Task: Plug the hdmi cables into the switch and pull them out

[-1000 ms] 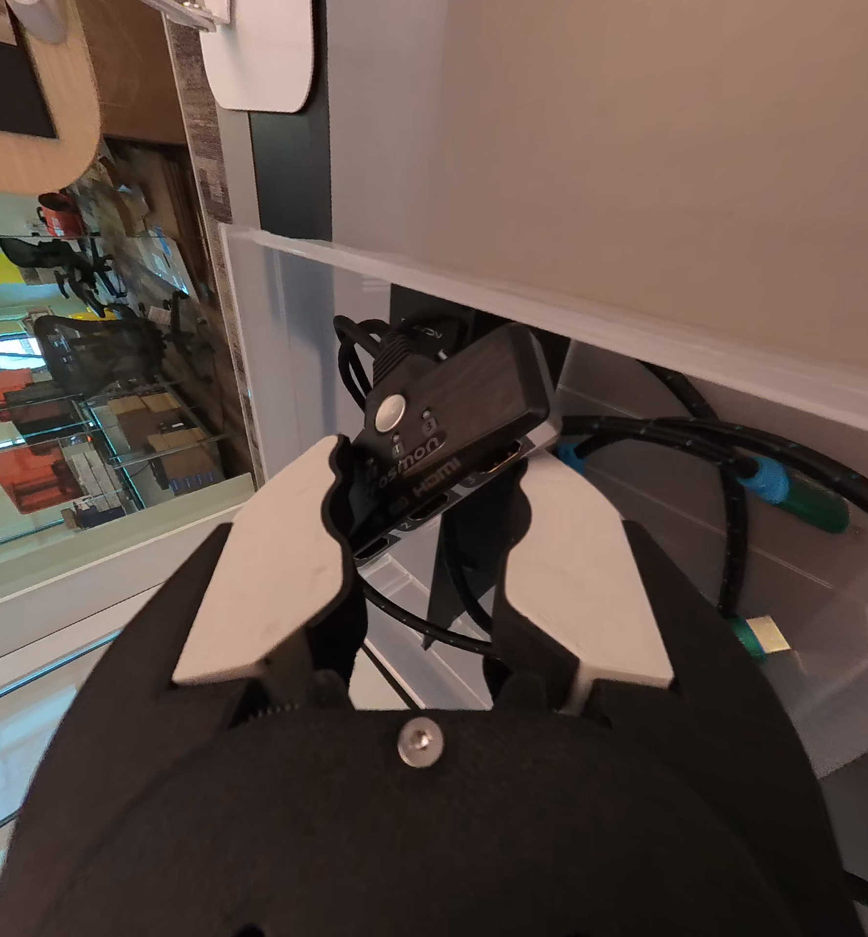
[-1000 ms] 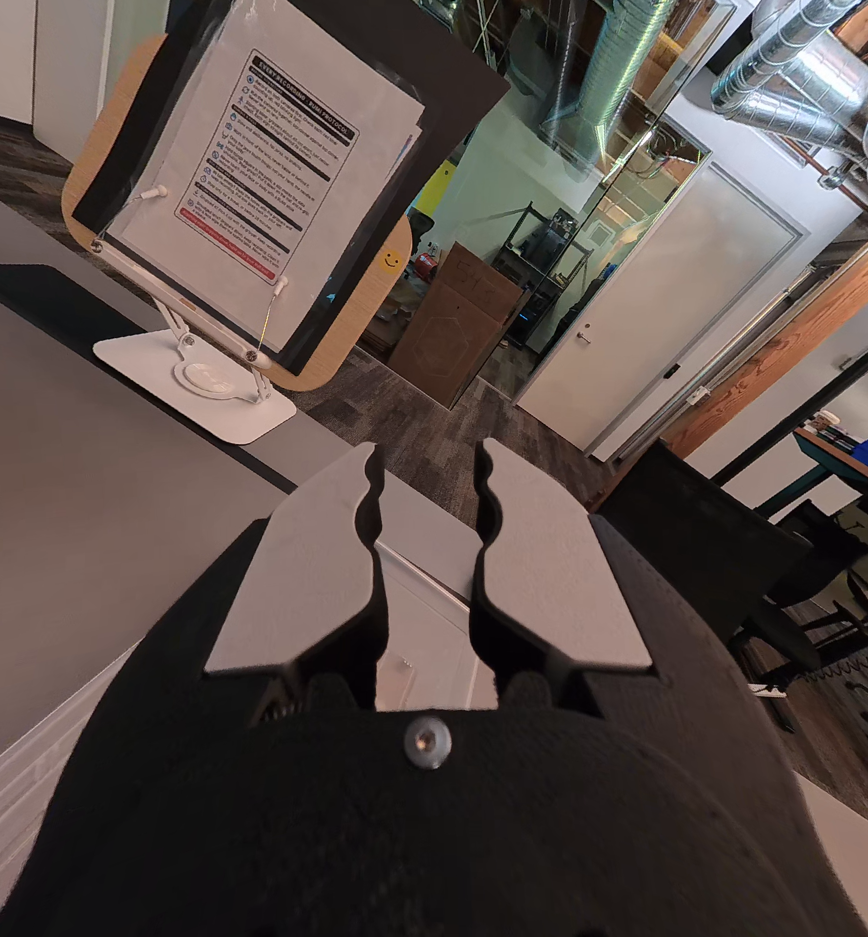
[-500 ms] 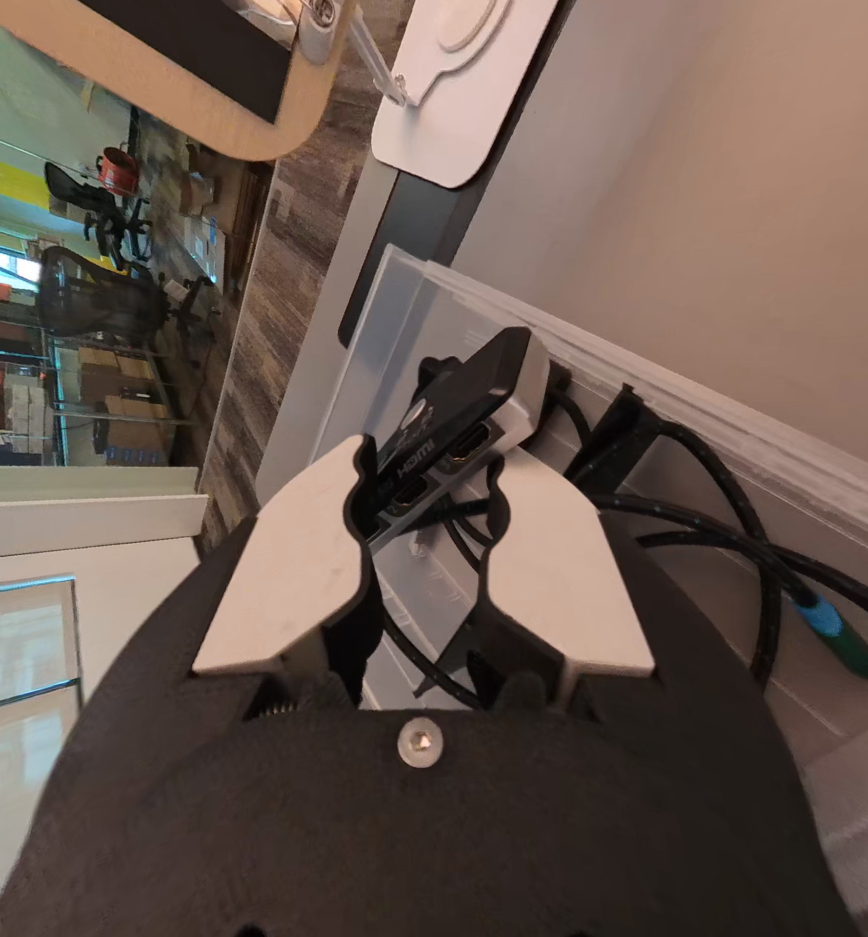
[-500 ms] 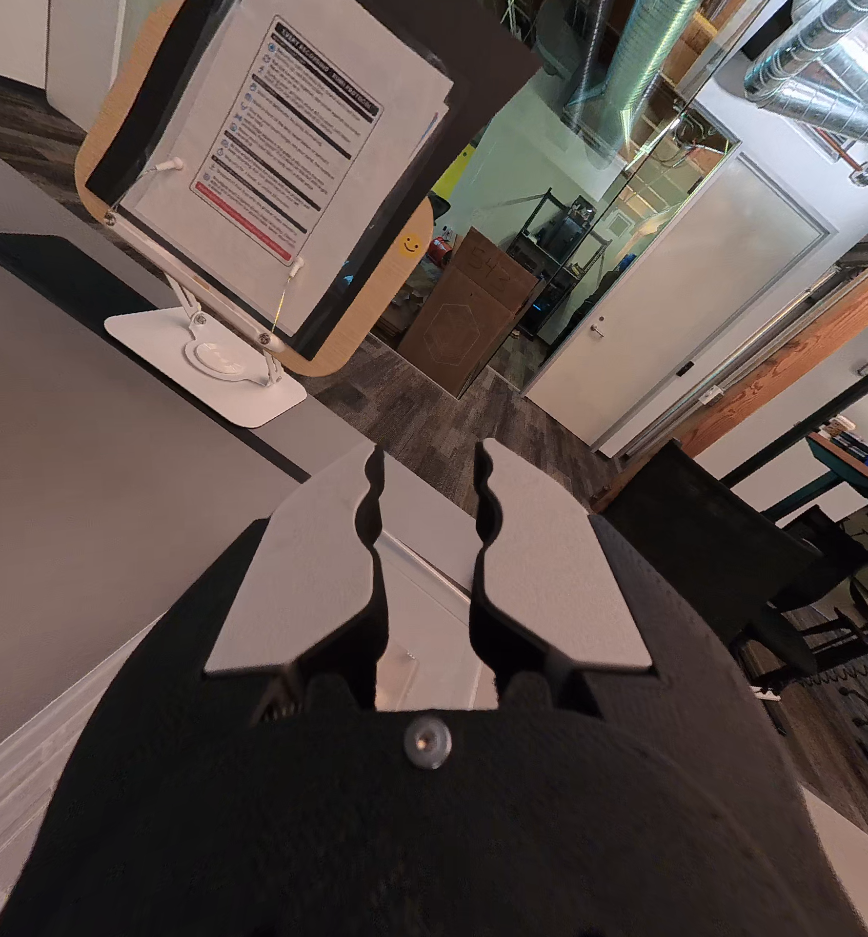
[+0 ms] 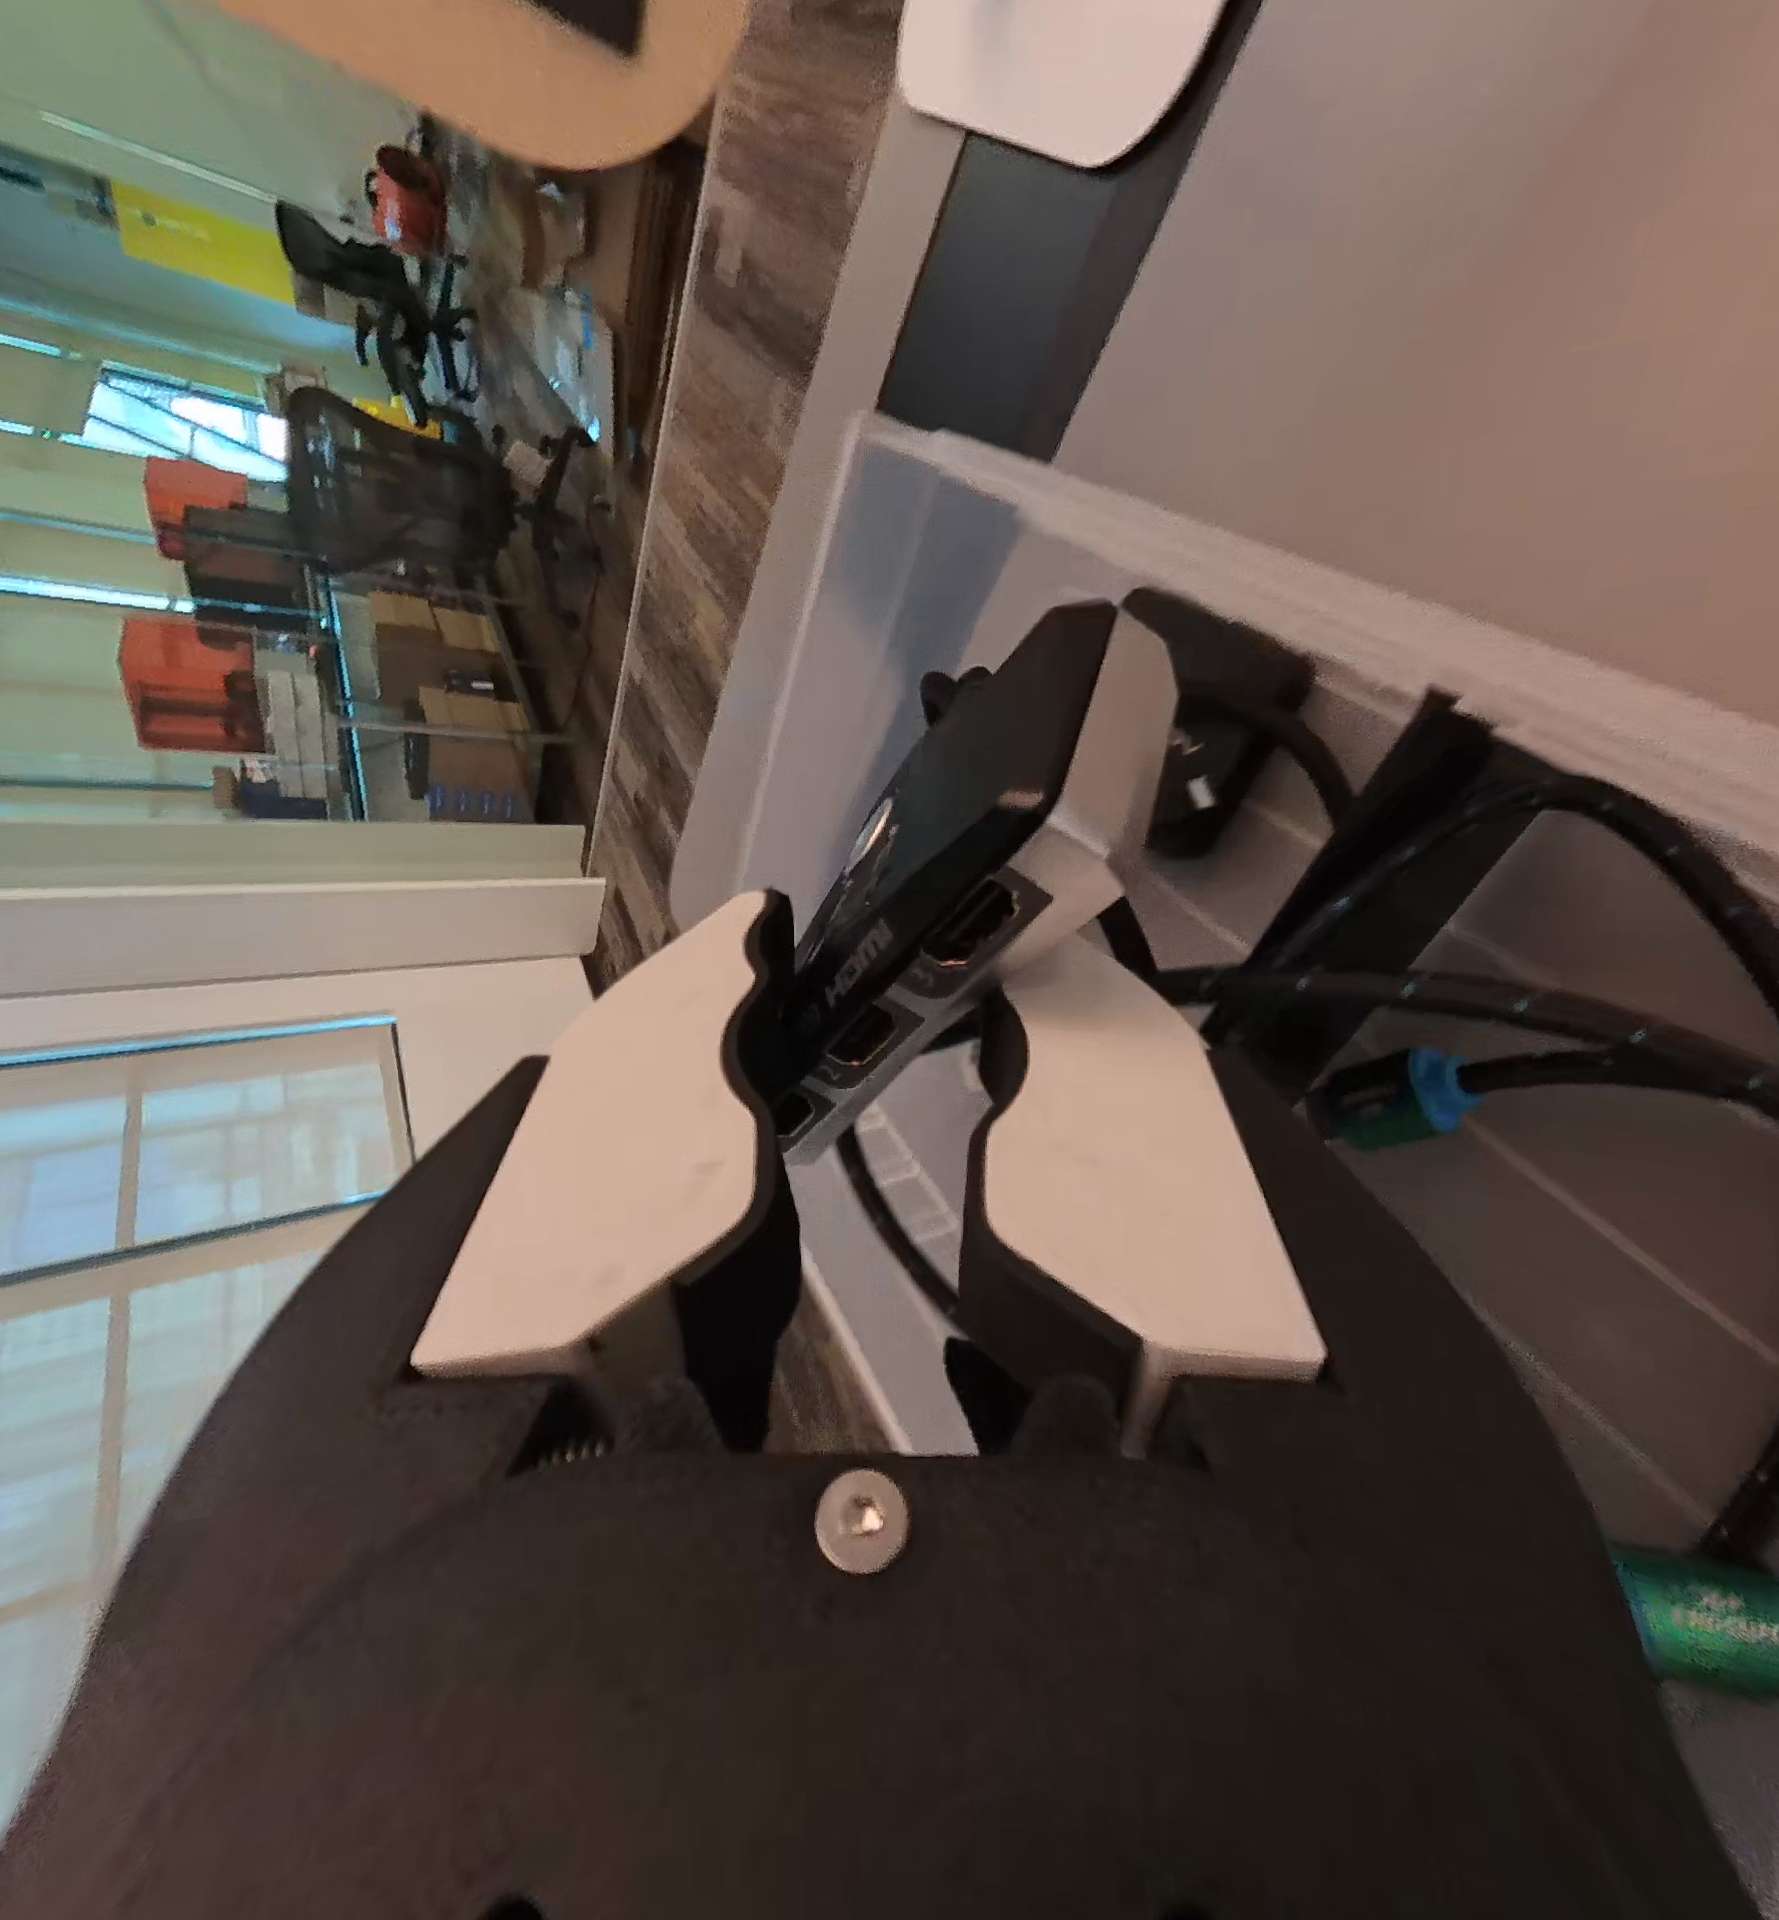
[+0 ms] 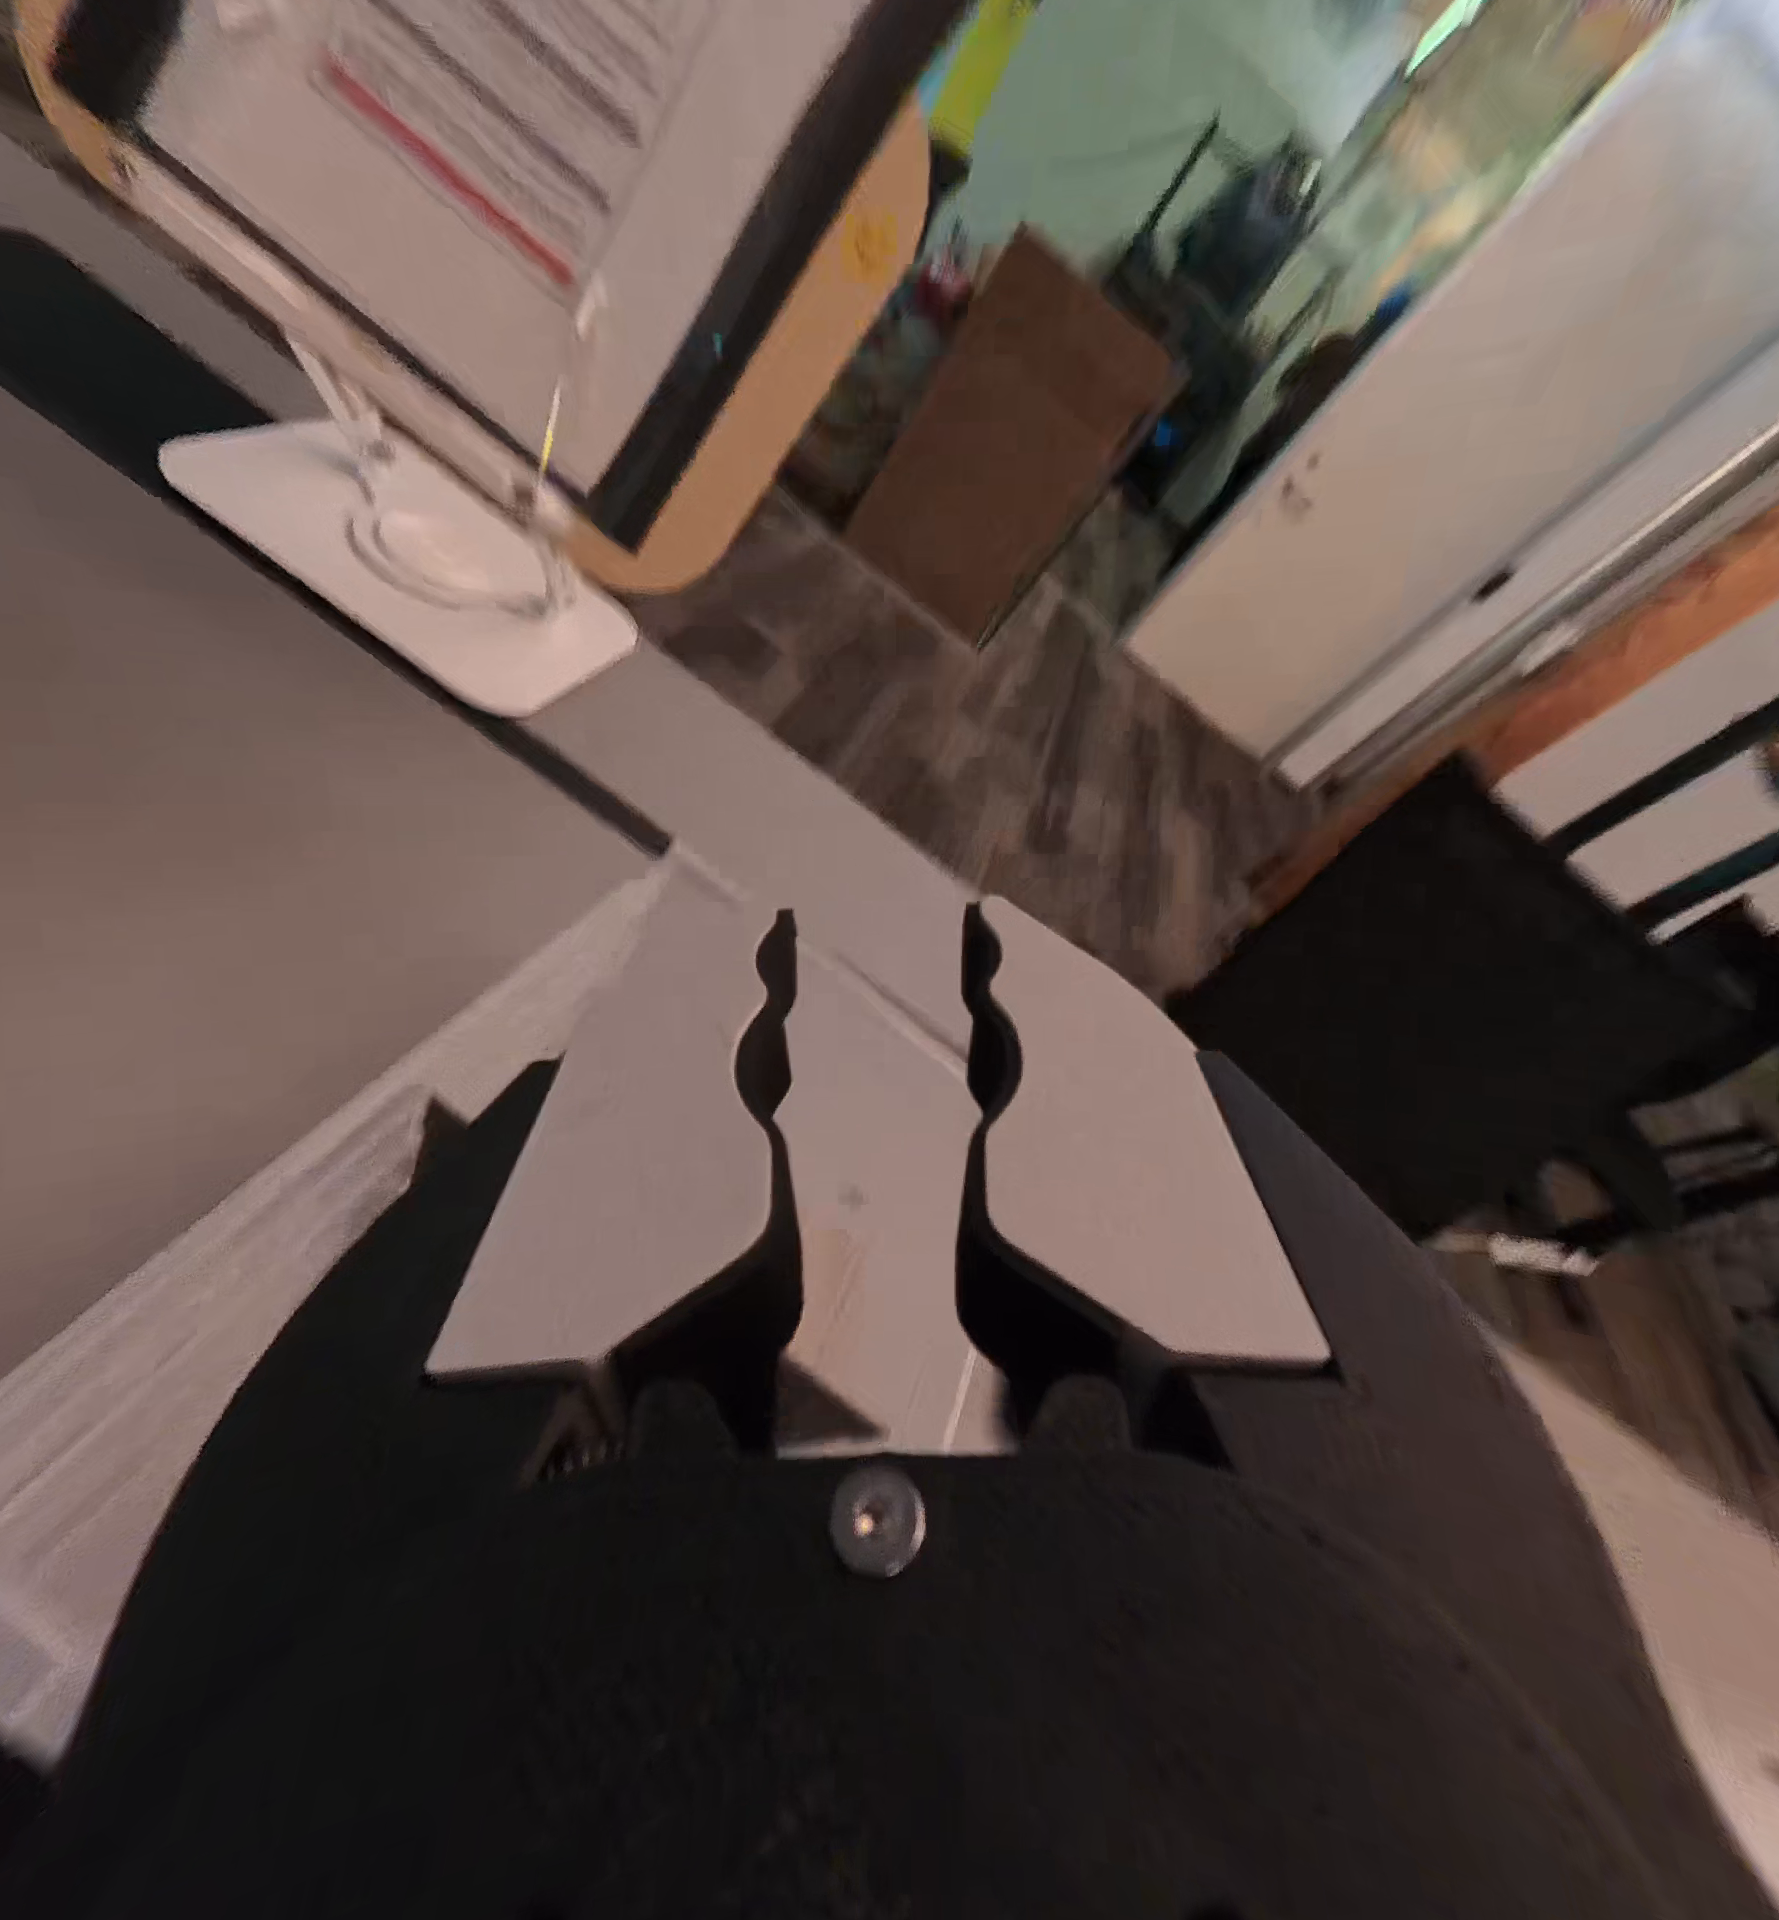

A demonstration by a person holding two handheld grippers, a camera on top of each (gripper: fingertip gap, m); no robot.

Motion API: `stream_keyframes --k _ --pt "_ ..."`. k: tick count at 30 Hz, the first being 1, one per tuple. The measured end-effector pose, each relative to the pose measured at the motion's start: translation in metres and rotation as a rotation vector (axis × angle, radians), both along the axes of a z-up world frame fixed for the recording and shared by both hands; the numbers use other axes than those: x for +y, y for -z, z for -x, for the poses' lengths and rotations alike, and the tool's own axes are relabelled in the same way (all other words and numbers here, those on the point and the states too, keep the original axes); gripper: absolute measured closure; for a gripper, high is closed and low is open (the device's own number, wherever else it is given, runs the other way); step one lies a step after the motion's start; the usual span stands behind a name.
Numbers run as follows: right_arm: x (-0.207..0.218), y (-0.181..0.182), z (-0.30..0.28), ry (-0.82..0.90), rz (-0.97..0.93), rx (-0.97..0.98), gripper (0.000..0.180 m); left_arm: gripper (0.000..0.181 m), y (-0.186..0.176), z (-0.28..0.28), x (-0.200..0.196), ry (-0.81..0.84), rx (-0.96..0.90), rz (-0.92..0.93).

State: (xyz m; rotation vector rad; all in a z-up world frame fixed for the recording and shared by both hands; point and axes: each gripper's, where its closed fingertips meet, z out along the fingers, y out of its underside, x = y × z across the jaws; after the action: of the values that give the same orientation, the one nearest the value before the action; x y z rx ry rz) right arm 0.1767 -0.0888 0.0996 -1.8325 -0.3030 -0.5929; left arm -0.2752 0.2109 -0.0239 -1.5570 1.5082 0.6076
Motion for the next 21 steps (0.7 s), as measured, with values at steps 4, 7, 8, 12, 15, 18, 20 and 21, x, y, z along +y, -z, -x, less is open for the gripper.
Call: stream_keyframes --k 4,7,8,12,15,18,20,21 --pt "-0.040 0.057 -0.068 0.250 0.223 0.146 0.147 0.149 -0.030 0.021 -0.004 -0.063 -0.017 -0.063" --pt "-0.074 0.104 -0.096 0.312 0.389 0.227 0.150 0.151 -0.050 0.034 -0.007 -0.097 -0.057 -0.098" --pt "-0.081 0.117 -0.097 0.292 0.422 0.265 0.150 0.152 -0.056 0.039 -0.008 -0.107 -0.076 -0.107" --pt "-0.105 0.158 -0.107 0.356 0.536 0.424 0.147 0.156 -0.076 0.056 -0.012 -0.160 -0.150 -0.118" --pt "-0.100 0.175 -0.094 0.296 0.573 0.594 0.156 0.158 -0.086 0.063 -0.017 -0.185 -0.206 -0.099" --pt "-0.104 0.198 -0.088 0.312 0.695 0.689 0.166 0.158 -0.094 0.067 -0.023 -0.208 -0.245 -0.074" --pt "-0.103 0.206 -0.091 0.363 0.723 0.758 0.172 0.159 -0.100 0.067 -0.026 -0.204 -0.259 -0.087" --pt "-0.102 0.206 -0.094 0.391 0.706 0.802 0.174 0.159 -0.104 0.067 -0.026 -0.198 -0.264 -0.105"
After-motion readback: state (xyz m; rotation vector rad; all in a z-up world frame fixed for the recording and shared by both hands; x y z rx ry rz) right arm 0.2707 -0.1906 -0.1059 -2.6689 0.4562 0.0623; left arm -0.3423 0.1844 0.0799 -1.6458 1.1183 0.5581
